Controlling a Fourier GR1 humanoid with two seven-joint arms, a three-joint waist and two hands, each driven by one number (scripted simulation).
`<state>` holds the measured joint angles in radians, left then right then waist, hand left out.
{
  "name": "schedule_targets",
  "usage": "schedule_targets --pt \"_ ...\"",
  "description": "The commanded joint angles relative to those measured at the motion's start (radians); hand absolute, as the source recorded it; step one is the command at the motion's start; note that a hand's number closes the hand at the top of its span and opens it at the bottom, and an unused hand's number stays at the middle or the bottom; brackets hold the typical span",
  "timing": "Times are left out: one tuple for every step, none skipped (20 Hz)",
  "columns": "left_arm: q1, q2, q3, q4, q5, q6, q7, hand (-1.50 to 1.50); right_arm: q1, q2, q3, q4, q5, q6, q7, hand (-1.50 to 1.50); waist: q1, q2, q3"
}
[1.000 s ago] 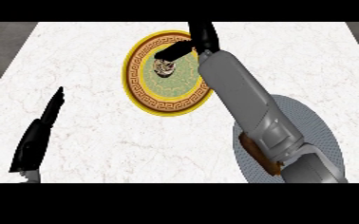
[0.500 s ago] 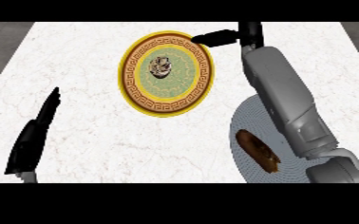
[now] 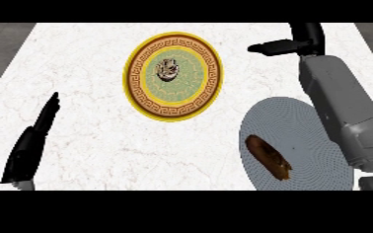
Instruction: Pick the cupcake from the placemat and place it in the plate
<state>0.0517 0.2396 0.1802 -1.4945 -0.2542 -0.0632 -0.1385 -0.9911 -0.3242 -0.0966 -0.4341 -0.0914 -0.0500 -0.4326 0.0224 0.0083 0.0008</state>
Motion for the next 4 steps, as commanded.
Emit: schedule_targets --pt "0.032 -0.053 -0.049 -0.101 -0.03 0.026 0.065 0.0 -0.007 -0.043 -0.013 0.075 0.02 0.052 -0.045 -1.5 0.005 -0.001 0.0" --pt "-0.01 -0.039 -0.029 0.007 -0.04 0.039 0.007 0.0 -0.002 -0.087 -0.035 0.094 0.005 0.101 -0.066 -1.5 0.002 0.001 0.0" --pt "-0.003 -0.008 -0.003 0.031 0.0 -0.01 -0.029 0.0 -0.042 -0.073 -0.041 0.133 0.013 0.088 -0.075 -1.5 0.009 0.003 0.0" --pt "0.036 -0.031 -0.028 -0.07 -0.005 -0.002 0.03 0.0 -0.006 -0.147 -0.059 0.129 -0.001 0.134 -0.1 -1.5 0.013 0.003 0.001"
